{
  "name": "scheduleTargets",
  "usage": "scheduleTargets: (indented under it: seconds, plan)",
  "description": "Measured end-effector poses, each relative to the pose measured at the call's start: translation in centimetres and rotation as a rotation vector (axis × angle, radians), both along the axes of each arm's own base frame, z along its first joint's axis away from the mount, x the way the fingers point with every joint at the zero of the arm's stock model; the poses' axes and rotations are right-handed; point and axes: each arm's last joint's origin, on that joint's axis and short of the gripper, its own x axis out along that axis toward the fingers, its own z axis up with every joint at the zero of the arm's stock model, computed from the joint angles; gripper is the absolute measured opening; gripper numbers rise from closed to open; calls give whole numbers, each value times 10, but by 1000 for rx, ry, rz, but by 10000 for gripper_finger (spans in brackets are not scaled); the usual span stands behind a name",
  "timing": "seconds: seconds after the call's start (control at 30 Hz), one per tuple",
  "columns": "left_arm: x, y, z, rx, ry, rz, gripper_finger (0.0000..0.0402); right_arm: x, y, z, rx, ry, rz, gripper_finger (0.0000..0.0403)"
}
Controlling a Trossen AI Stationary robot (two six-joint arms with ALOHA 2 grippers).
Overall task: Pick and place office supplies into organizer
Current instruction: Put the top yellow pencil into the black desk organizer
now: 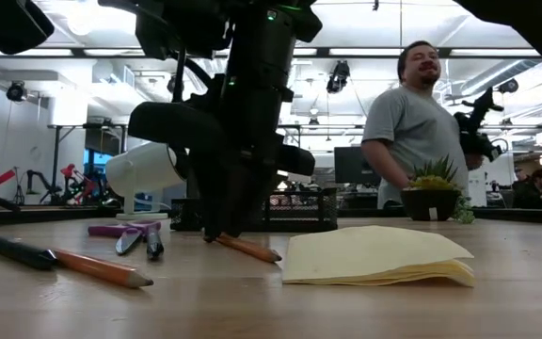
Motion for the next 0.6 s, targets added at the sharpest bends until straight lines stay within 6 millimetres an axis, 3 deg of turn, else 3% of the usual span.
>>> scheduleTargets:
  seconds: [0.27, 0.6]
  plan:
    - [3, 3, 0, 32, 3, 0, 0, -3, 2, -5, -13, 10, 1, 76]
    - [4, 4, 0, 52, 5, -2, 0, -1, 1, -1, -17, 1, -19, 15]
